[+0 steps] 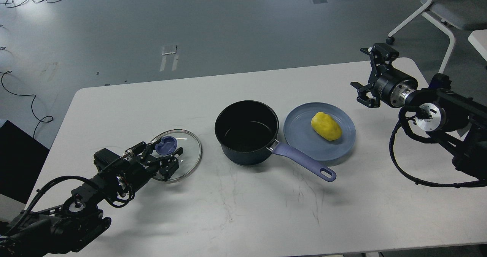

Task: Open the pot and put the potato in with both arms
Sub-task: 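Lift the lid off the saucepan and set it down beside it, then release the lid, raise the left arm, reach right gripper to potato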

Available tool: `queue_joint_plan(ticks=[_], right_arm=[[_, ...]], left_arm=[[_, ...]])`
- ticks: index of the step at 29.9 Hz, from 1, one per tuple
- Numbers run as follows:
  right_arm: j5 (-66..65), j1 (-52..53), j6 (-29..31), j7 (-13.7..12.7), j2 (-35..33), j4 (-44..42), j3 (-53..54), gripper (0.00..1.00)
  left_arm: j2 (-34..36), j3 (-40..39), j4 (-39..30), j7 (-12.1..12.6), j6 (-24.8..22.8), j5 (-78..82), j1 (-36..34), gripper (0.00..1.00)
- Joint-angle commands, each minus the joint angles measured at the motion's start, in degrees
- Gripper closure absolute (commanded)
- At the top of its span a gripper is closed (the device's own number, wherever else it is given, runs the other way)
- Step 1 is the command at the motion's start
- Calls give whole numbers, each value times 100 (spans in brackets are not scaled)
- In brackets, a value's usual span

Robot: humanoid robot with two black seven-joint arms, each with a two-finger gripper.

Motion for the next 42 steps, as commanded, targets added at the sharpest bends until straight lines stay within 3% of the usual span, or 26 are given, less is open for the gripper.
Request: queue_joint_plan(ticks=[1,4,9,12,17,20,21,24,25,27,30,35,37,41,42], right_arm=[[0,-19,9,-1,10,-6,-5,0],[0,-27,9,-1,18,-6,-14,0],[-9,-27,0,-1,54,-85,-14,0],[-9,-27,9,-1,54,-85,-14,0],[-377,34,9,25,54,-77,-145,0],[-1369,227,9,508,27,-50,-479,0],[-1902,375,-8,857,27,-50,-688,0],[-2975,674,-131,1473,-16,-7,-1180,0],[-3189,728,-166,1554,-34,11,-1296,0],[-3925,834,-193,1660,-279,264,-1708,0],[-4908,956,-193,1669,-482,398,-2322,0],[-6747,1177,-237,1967,-483,136,-3528,0],[-6987,1186,-246,2038,-482,12,-3617,0],[-7242,1098,-377,2494,-456,-269,-3766,5],[-7303,1098,-430,2500,-439,-331,-3828,6]], left_arm=[[30,1,-51,-238,2,-412,-197,2],[91,1,-103,-519,2,-465,-268,2],[372,-8,-639,-526,2,-535,-286,2],[627,-60,-1298,-526,2,-649,-286,2],[733,-271,-1738,-526,2,-1965,-689,2],[681,-342,-1932,-526,2,-3669,-1391,2],[611,-473,-1949,-526,2,-4604,-1724,2],[461,-798,-1897,-526,-817,-6555,-2208,2],[461,-834,-1888,-320,-995,-6930,-2306,2],[461,-852,-1870,731,-1469,-7828,-2640,2],[417,-869,-1870,1428,-1620,-7892,-2668,2],[364,-861,-1870,1492,-1612,-7883,-2624,2],[373,-843,-1870,1492,-1603,-7874,-2606,2],[390,-861,-1870,1483,-1577,-7874,-2509,2],[399,-861,-1870,1483,-1577,-7874,-2509,1]])
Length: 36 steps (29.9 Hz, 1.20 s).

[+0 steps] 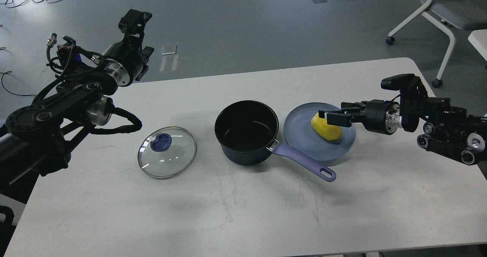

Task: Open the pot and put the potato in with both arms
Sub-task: 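Release the lid, raise the left arm, reach right gripper to potato, then grasp the yellow potato with the right gripper and lift it, then carry the potato over the saucepan and lower it inside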

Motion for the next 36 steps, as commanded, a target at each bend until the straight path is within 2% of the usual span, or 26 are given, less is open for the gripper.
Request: queue_joint_plan(ticks=[1,4,6,7,8,10,15,17,19,21,25,31,34,36], right_arm=[[-245,-20,-193,212,65,-248,-241,9],[-325,15,-605,212,485,-687,-549,11],[-325,41,-650,212,707,-864,-664,12],[-325,50,-659,212,742,-899,-716,15],[-325,50,-668,212,768,-934,-804,27],[-325,76,-703,212,804,-969,-944,38],[-334,94,-765,212,1084,-1373,-1147,40],[-334,164,-782,212,1129,-1479,-1384,46],[-334,305,-791,212,1155,-1515,-1481,59],[-325,340,-808,212,1155,-1515,-1482,62],[-194,647,-1237,212,1199,-1410,-1368,63],[62,1096,-1564,212,1445,-952,-1121,62],[149,1202,-1626,212,1875,-952,-1095,59],[298,1228,-1591,212,2480,-1092,-1130,54]], left_arm=[[34,-4,-1,-5,26,2,21,2],[43,-4,-1,-5,26,2,12,2],[60,-4,-1,-5,35,2,12,2],[60,-4,-10,-5,35,2,12,1],[60,-4,-1,-14,35,2,12,2],[60,-4,-10,-23,44,11,12,2],[60,39,-80,-163,167,37,21,1],[60,48,-80,-172,167,37,21,2],[43,48,-80,-172,175,72,21,2],[25,48,-80,-199,167,133,21,2],[-1,83,-80,-322,175,327,38,1],[-10,92,-71,-322,175,336,30,1],[-10,92,-71,-322,175,336,30,1],[7,92,-71,-322,175,336,38,2]])
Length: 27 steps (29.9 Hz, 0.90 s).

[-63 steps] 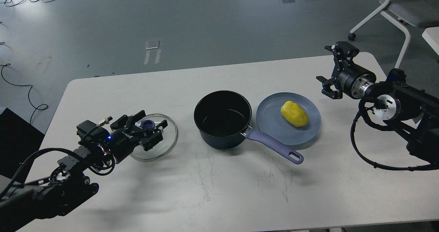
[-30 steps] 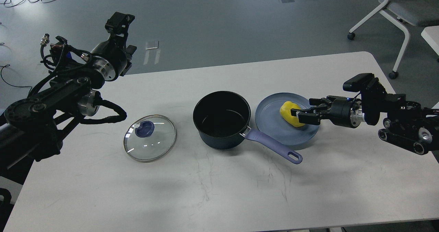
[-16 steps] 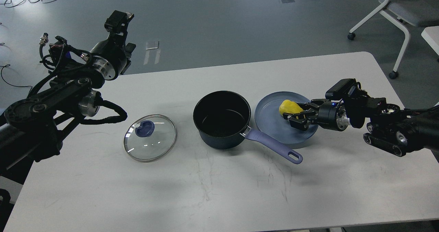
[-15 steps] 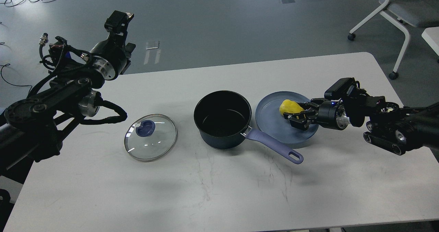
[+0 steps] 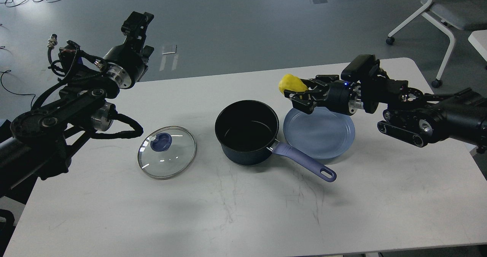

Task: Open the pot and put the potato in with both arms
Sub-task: 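Carry the potato over the saucepan and lower it inside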

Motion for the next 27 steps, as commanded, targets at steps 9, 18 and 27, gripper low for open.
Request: queue_joint_plan(ticks=[9,18,27], right_arm=[[308,-102,62,0,1281,-733,-65,0],[695,-217,53,0,1141,-277,14,0],[2651,-164,175,0,649,338,1911,0]], left_arm=[[80,0,-1,0,2,-10,15,1],[54,0,-1,9,2,-1,59,2],[-95,-106,-1,44,-68,-142,85,2]])
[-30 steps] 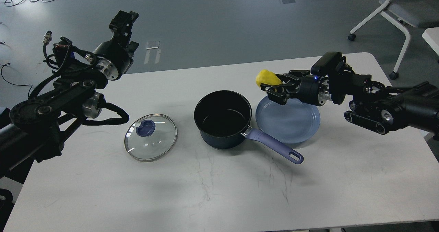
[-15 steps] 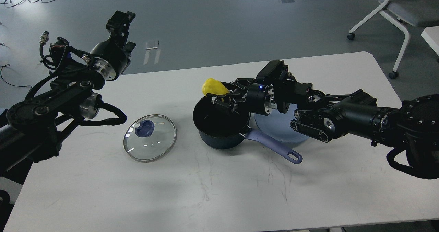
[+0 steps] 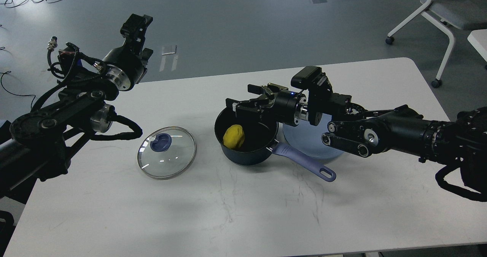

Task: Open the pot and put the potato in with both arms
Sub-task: 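Carry the potato over the saucepan and lower it inside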

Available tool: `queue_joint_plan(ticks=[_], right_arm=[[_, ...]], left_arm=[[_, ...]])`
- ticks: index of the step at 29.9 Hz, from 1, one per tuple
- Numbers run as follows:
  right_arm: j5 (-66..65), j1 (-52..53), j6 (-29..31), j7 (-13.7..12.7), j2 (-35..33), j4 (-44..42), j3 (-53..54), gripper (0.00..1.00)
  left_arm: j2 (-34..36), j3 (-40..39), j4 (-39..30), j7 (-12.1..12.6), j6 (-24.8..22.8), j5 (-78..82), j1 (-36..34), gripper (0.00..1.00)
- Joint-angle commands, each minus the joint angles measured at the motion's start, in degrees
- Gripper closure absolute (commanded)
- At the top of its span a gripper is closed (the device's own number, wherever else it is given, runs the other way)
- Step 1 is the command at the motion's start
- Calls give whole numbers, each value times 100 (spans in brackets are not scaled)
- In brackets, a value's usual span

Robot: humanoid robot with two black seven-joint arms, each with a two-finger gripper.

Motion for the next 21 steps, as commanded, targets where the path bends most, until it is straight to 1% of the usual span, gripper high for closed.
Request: queue_joint_plan(ticks=[1,2,3,4,5,7,9,10,11,12,13,14,15,17,18,19,21], right_arm=[[2122,16,474,0,-294,520,1160,0],[2592,16,703,-22,-391,610,1285,0],[3031,16,932,-127,-497,671,1408,0],[3836,16,1395,-285,-707,672,1705,0],[4184,8,1626,-364,-796,655,1874,0],[5351,-141,2442,-724,-1102,689,2357,0],[5776,-290,2769,-900,-1288,725,2516,0],[6065,-456,2988,-1058,-1367,751,2630,0],[6190,-545,3051,-1147,-1394,743,2701,0],[6356,-711,3113,-1374,-1412,751,2858,0],[6463,-861,3114,-1663,-1412,769,3008,0],[6481,-915,3105,-1805,-1412,786,3070,0],[6490,-976,3061,-1989,-1394,769,3184,0],[6481,-994,2982,-2000,-1377,751,3203,0],[6472,-977,2886,-1956,-1359,708,3229,0],[6472,-907,2859,-1904,-1342,681,3238,0],[6464,-819,2885,-1886,-1298,733,3211,0]], left_arm=[[-173,-66,8,5,-15,-168,9,2],[-209,-118,34,5,-23,-274,9,2],[-236,-188,43,13,-41,-396,9,2],[-288,-372,52,31,-102,-685,44,2],[-297,-452,52,31,-155,-818,79,2],[-324,-663,52,31,-444,-1074,289,1],[-341,-769,52,31,-594,-1101,378,1],[-350,-908,52,40,-725,-1136,474,2],[-350,-988,52,40,-787,-1171,536,2],[-359,-1137,52,57,-910,-1302,702,2],[-385,-1295,52,127,-1024,-1460,860,2],[-403,-1375,52,215,-1069,-1548,940,1],[-411,-1532,52,450,-1148,-1697,1088,1],[-420,-1717,52,715,-1210,-1830,1239,2],[-420,-1849,52,838,-1262,-1856,1344,1],[-420,-1920,52,848,-1289,-1848,1388,1],[-420,-1938,52,848,-1333,-1857,1389,2]])
